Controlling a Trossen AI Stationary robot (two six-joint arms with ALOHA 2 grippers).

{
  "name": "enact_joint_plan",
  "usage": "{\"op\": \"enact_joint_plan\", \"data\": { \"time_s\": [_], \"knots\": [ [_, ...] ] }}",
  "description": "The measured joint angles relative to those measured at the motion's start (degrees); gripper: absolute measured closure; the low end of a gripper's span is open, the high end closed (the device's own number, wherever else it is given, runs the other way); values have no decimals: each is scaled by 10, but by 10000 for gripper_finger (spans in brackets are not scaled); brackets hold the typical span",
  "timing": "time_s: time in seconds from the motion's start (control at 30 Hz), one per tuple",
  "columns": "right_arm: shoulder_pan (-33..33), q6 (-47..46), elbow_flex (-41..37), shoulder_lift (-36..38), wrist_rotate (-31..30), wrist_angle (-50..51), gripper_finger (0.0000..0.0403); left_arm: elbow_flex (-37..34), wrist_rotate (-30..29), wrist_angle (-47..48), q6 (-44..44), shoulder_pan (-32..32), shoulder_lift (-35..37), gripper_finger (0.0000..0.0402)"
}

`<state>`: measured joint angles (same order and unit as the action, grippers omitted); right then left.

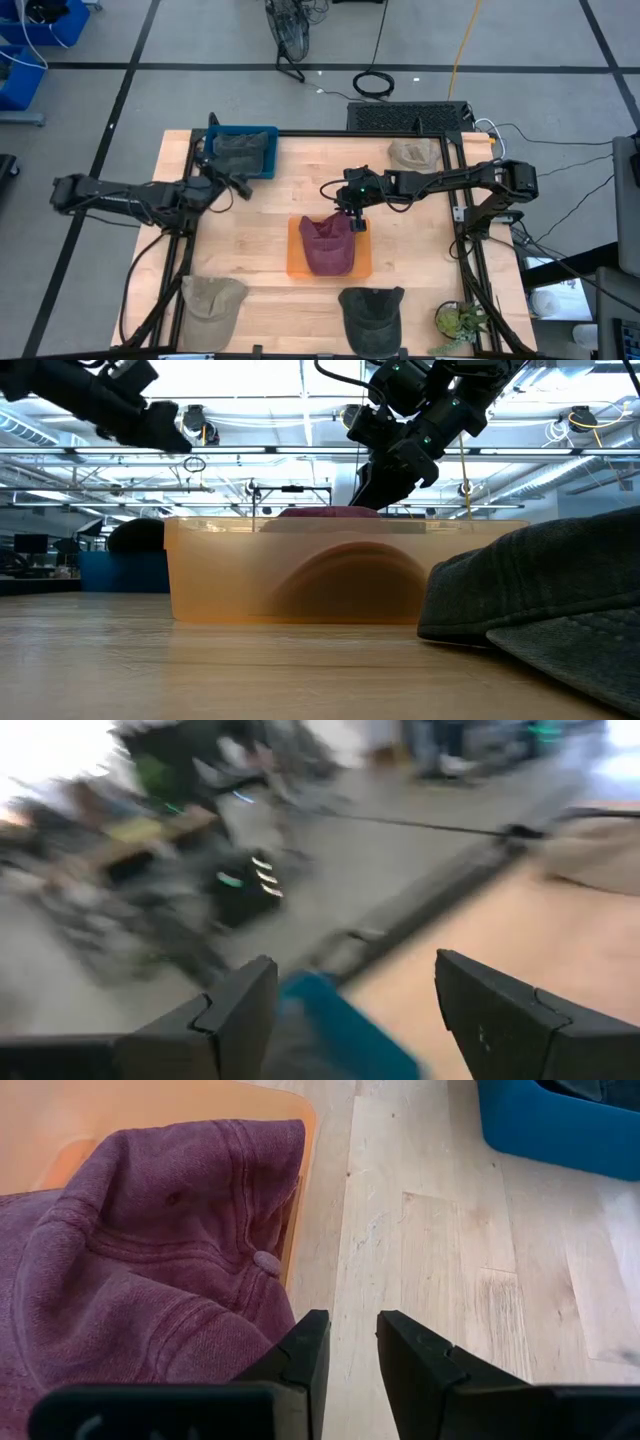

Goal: Pick & Place hat
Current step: Put the top black cap into the blue bin

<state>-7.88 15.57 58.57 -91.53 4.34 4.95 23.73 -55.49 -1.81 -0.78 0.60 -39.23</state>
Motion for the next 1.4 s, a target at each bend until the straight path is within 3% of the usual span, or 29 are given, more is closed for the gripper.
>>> {"op": "enact_joint_plan", "data": {
  "time_s": [0.07, 0.27, 0.4, 0.53, 0.63, 0.8, 1.0, 1.2, 1.4],
  "knots": [
    [0, 0, 0, 0, 0, 0, 328, 23, 49, 80, 71, -17, -7, 133],
    [0, 2, 0, 0, 0, -1, 328, 118, 117, 371, 281, -68, -32, 133],
    [0, 9, 0, 0, 0, -3, 328, 206, 177, 483, 311, -73, -39, 133],
    [0, 9, 0, 0, 0, -4, 328, 213, 163, 465, 303, -61, -42, 133],
    [0, 3, 0, 0, 0, -4, 328, 187, 155, 473, 309, -86, -73, 133],
    [0, 3, 0, 0, 2, -5, 328, 159, 279, 466, 289, -174, -150, 133],
    [0, 8, 0, 0, 2, -4, 328, 151, 303, 433, 242, -265, -224, 133],
    [0, 14, 0, 0, 2, -4, 328, 150, 289, 434, 222, -313, -253, 133],
    [0, 4, 0, 0, 2, -3, 328, 150, 286, 430, 207, -319, -243, 133]
  ]
}}
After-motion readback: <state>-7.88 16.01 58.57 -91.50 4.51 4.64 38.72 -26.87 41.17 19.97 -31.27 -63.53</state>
